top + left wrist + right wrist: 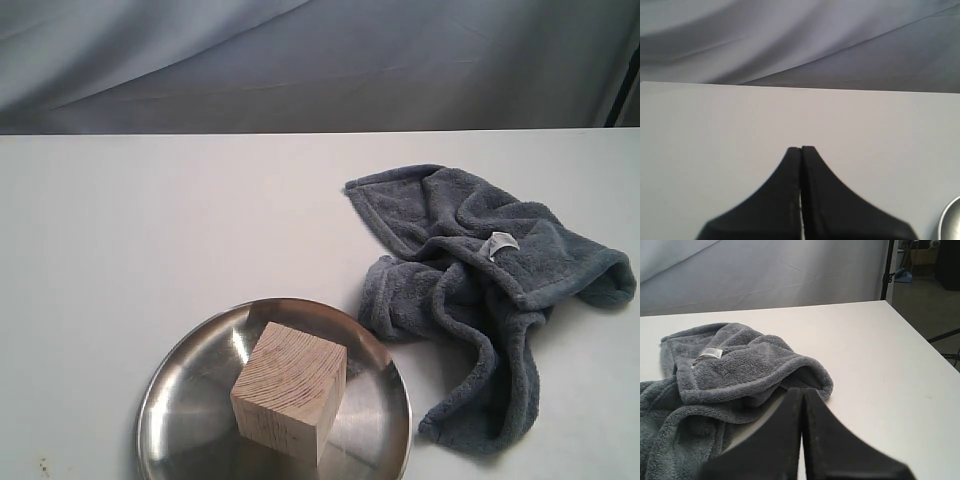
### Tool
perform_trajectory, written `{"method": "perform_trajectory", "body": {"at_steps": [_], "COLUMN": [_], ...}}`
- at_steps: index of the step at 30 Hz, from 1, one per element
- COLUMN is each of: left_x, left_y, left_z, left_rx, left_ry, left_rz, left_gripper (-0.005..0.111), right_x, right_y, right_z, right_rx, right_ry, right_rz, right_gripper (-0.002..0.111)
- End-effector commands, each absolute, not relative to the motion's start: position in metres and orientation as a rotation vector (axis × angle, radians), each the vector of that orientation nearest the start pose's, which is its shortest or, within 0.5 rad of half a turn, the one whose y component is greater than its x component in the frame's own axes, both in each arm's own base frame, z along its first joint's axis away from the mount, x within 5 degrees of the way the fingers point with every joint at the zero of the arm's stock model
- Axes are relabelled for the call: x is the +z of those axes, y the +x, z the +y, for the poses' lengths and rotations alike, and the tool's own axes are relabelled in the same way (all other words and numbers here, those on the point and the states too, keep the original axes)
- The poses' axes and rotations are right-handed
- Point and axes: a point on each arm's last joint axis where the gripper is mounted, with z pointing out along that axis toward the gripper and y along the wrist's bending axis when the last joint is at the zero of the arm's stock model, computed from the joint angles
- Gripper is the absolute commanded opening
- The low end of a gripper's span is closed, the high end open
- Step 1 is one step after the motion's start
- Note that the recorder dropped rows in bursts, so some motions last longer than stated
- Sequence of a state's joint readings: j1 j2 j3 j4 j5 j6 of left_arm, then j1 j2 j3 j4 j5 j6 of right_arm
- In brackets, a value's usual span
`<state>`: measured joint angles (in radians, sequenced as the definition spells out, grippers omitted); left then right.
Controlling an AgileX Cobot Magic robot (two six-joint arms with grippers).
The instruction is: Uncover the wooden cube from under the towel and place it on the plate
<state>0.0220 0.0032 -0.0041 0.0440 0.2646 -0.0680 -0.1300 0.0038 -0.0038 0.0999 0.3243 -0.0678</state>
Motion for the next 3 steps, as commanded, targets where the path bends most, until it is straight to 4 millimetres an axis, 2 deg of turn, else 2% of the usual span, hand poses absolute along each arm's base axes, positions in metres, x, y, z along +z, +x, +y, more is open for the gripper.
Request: {"method": "perform_trajectory", "body": {"at_steps": [1, 3], "left_x": [0.1895, 0.1895], "left_y": [0.0550, 0.0550], "left_z": [0.0021, 0.0021], "left_rx": [-0.001, -0.001], "left_ry": [-0.058, -0.058], "left_rz": [1.744, 1.744], "left_gripper": [0.000, 0.000], "right_x": [0.1839, 0.1839], "right_y": [0.0538, 0.0538], "right_z": [-0.0039, -0.0039], "right_rx": [-0.044, -0.044], "right_ry": [0.114, 0.114], "right_rz": [1.805, 1.805], "right_gripper": [0.000, 0.000]}}
